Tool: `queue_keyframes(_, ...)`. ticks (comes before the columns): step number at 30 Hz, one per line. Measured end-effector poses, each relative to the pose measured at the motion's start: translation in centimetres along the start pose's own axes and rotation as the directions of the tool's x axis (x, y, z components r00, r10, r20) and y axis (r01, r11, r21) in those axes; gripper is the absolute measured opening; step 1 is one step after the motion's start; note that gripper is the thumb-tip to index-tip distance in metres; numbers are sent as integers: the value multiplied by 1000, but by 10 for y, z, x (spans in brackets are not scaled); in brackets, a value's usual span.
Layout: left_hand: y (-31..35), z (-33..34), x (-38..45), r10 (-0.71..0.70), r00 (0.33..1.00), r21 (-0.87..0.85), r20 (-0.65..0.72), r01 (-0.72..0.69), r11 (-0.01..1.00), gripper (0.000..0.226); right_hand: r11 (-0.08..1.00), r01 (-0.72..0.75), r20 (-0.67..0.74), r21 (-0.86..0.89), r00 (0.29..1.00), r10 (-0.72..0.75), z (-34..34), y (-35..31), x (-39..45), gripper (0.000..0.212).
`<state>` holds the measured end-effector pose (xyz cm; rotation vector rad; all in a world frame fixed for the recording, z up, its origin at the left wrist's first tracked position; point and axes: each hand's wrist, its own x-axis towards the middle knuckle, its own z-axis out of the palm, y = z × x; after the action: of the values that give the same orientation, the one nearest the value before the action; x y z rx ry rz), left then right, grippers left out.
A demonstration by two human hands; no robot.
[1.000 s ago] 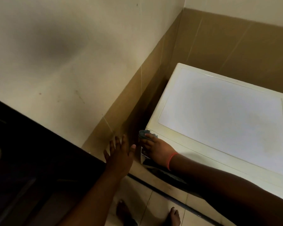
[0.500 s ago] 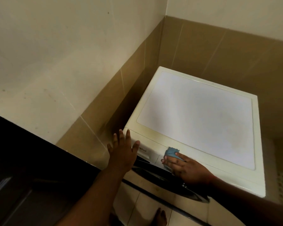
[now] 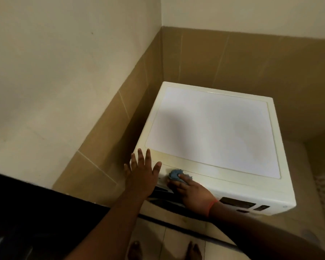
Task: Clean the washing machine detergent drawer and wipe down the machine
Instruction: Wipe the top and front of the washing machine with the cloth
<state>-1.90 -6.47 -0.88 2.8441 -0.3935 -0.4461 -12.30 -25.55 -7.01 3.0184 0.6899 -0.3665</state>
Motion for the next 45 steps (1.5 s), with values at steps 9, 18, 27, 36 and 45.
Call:
queue_keyframes(9,-24,-9,26,196,975,158,100,-210,965,81,973,-227,84,31,971,224,26,-30,-2,52)
queue_keyframes(18,-50,-10,48,354,920,214,169,-385,898,79,958,-278,-55,-65,960,275,19,-43,-16,49)
queue_keyframes(27,-22,-8,49,497,849,171,180,-525,834,84,666,-657,-250,353,619,744,21,-45,-82,49)
queue_keyframes(36,-15,-2,48,530,822,180,207,-564,806,83,-461,94,464,882,-337,819,25,-65,-7,44)
queue_keyframes(45,-35,-18,61,501,846,147,179,-527,837,86,-662,479,804,576,-188,563,30,-72,43,37)
